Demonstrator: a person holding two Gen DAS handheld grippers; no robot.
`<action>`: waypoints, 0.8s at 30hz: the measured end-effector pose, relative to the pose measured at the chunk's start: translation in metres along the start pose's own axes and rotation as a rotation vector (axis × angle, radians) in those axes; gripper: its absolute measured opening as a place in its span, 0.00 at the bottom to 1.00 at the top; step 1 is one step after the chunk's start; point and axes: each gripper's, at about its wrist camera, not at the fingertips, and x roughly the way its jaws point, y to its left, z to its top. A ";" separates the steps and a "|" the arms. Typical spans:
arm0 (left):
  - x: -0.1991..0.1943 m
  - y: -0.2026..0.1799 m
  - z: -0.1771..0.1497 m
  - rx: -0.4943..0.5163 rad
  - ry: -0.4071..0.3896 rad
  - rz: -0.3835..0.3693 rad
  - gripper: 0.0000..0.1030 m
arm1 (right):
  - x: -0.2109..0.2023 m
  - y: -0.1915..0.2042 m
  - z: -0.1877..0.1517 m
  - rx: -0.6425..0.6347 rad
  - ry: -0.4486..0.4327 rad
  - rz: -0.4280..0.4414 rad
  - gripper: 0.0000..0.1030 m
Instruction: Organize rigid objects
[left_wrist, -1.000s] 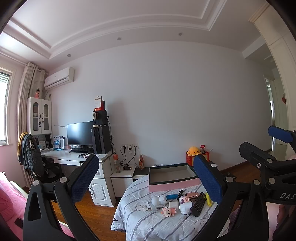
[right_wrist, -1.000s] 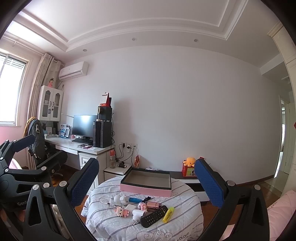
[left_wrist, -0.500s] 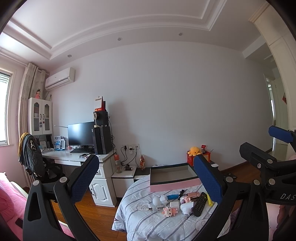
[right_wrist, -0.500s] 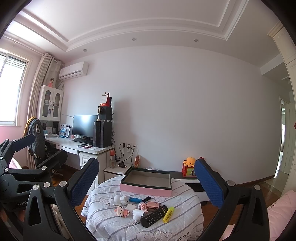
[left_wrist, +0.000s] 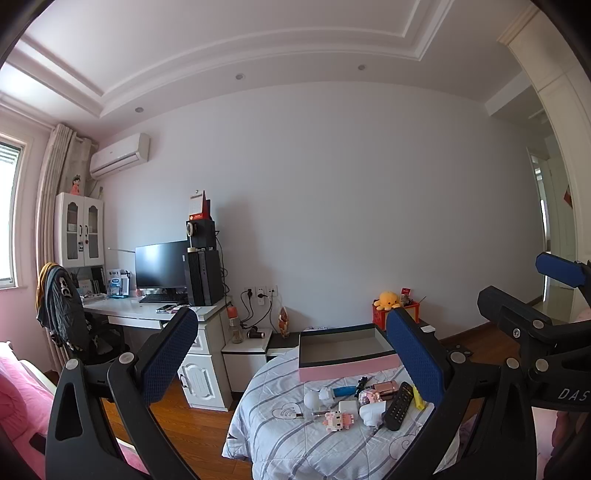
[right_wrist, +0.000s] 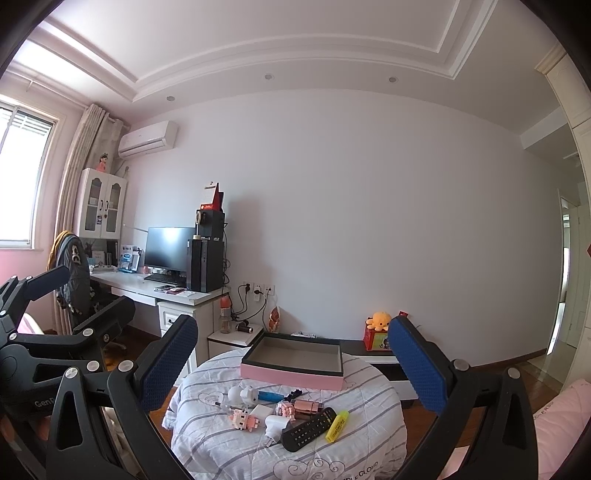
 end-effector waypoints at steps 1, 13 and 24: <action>0.000 0.000 0.000 0.000 -0.001 0.000 1.00 | 0.000 0.000 0.000 -0.001 0.001 -0.001 1.00; 0.016 -0.012 -0.005 0.003 -0.012 -0.012 1.00 | 0.007 -0.007 -0.002 0.007 0.000 -0.016 1.00; 0.077 -0.031 -0.031 0.003 0.044 -0.064 1.00 | 0.053 -0.029 -0.027 0.026 0.056 -0.040 1.00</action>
